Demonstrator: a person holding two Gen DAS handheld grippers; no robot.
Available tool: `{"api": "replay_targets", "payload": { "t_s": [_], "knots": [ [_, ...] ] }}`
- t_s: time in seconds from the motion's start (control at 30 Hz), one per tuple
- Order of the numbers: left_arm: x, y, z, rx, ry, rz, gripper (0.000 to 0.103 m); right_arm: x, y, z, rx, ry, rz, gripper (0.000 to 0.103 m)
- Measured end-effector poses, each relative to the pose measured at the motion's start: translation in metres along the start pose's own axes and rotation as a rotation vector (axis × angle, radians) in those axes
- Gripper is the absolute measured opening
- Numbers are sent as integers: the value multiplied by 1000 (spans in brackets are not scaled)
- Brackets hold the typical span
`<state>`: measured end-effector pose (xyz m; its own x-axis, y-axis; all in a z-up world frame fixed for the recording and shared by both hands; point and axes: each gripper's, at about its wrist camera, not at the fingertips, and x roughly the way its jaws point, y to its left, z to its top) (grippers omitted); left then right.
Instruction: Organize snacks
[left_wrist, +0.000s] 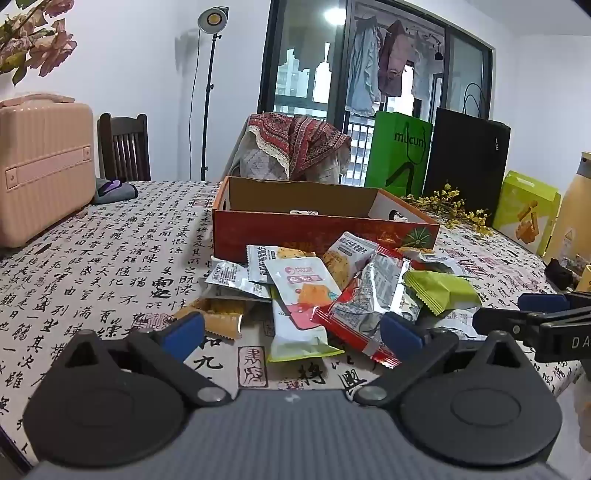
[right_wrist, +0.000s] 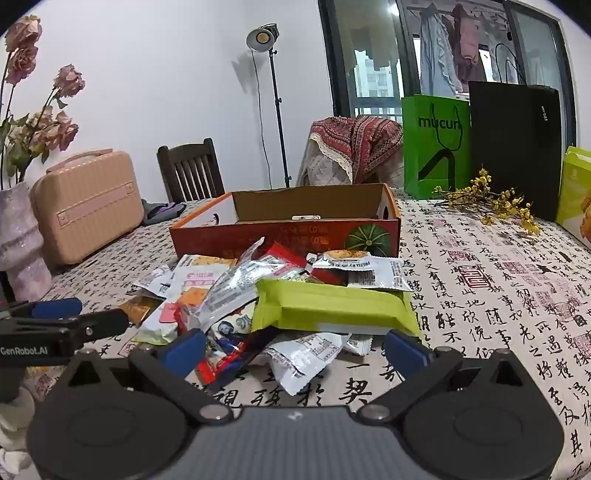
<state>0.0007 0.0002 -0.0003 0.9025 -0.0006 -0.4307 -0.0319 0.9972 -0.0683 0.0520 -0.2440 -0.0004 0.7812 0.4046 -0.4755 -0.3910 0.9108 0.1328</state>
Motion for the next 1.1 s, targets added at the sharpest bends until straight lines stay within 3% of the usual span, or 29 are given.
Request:
{"api": "replay_targets", "payload": {
  "t_s": [1.1],
  "knots": [
    [11, 4, -5, -38, 18, -28, 103, 12, -6, -3, 10, 28, 16, 103]
  ]
}}
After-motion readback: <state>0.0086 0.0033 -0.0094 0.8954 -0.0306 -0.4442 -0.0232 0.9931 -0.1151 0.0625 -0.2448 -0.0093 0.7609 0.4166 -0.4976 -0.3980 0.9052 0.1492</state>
